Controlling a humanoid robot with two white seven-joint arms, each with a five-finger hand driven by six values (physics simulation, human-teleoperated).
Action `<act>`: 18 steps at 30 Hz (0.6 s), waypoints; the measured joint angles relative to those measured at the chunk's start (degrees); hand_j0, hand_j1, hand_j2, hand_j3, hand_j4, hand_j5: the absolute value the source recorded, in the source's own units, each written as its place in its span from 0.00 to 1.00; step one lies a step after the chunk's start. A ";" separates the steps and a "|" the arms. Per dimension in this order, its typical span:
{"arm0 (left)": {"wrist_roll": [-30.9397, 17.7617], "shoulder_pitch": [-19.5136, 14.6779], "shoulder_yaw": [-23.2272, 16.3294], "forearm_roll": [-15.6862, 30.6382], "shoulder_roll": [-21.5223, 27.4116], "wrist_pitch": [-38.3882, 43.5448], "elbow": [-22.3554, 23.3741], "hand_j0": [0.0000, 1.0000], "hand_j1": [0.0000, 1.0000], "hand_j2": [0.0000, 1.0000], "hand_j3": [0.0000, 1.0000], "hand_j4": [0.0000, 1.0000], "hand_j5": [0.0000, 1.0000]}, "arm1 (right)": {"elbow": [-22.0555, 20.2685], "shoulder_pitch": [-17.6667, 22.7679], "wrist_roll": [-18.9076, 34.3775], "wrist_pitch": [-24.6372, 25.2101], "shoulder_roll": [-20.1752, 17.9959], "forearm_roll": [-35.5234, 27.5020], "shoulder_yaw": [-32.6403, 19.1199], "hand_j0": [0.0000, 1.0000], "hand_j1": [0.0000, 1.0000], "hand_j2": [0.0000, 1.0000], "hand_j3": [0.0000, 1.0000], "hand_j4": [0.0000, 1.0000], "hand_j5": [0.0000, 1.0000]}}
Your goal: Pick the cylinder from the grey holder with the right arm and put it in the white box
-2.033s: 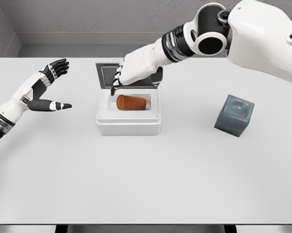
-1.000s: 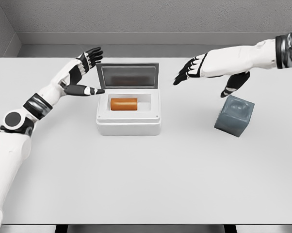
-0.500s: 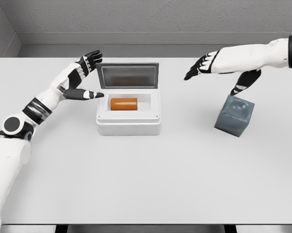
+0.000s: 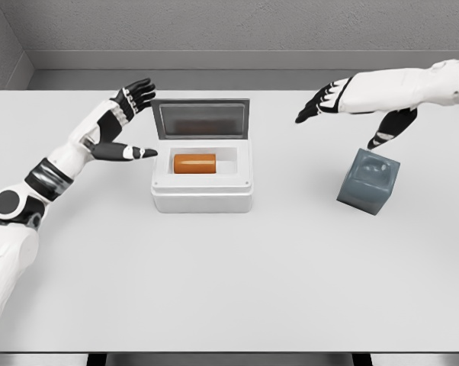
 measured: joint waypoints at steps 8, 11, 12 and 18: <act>0.00 1.14 -0.10 0.41 0.20 0.00 -2.24 1.00 1.00 1.00 1.00 1.00 1.00 | 0.66 0.00 -0.01 0.00 0.15 0.06 -0.21 1.00 1.00 1.00 1.00 1.00 1.00; 0.00 1.23 -0.13 0.62 0.35 0.00 -2.97 1.00 1.00 1.00 1.00 1.00 1.00 | 0.76 0.35 0.00 0.00 0.13 0.08 -0.21 1.00 1.00 1.00 1.00 1.00 1.00; 0.00 1.67 -0.13 0.65 0.41 0.00 -3.27 1.00 1.00 1.00 1.00 1.00 1.00 | 0.79 0.35 0.00 0.00 0.11 0.08 -0.22 1.00 1.00 1.00 1.00 1.00 1.00; 0.01 2.73 -0.14 0.98 1.35 0.00 -5.03 1.00 1.00 1.00 1.00 1.00 1.00 | 0.87 0.35 -0.02 0.00 0.07 0.08 -0.39 1.00 1.00 1.00 1.00 1.00 1.00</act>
